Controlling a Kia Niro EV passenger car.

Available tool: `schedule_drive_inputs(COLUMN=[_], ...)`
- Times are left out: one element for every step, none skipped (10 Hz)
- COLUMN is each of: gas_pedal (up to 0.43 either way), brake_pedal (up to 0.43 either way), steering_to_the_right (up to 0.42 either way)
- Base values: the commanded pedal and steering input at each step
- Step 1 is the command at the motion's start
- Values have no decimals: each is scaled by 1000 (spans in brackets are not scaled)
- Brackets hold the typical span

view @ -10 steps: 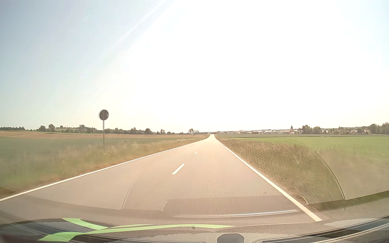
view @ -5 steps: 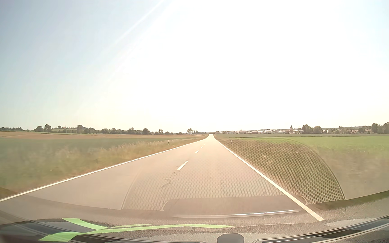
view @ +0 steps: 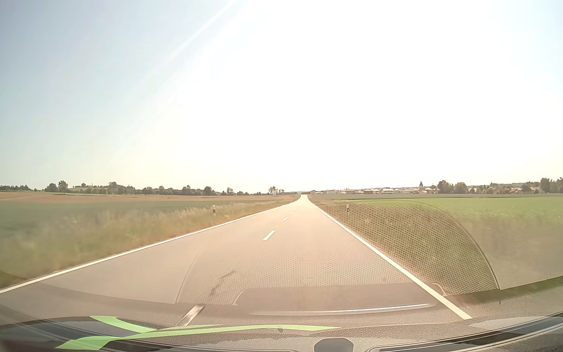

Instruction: Follow the waypoints while adhering to traffic rules and regulations

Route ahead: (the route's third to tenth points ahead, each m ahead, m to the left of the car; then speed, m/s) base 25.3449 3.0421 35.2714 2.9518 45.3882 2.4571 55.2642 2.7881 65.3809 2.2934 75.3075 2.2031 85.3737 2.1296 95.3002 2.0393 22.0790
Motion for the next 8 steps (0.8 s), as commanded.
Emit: schedule_drive_inputs(gas_pedal=[299,287,228,220,220,240,260,268], brake_pedal=[0,0,0,0,0,0,0,0], steering_to_the_right=[0,0,0,0,-1,-2,-3,-3])
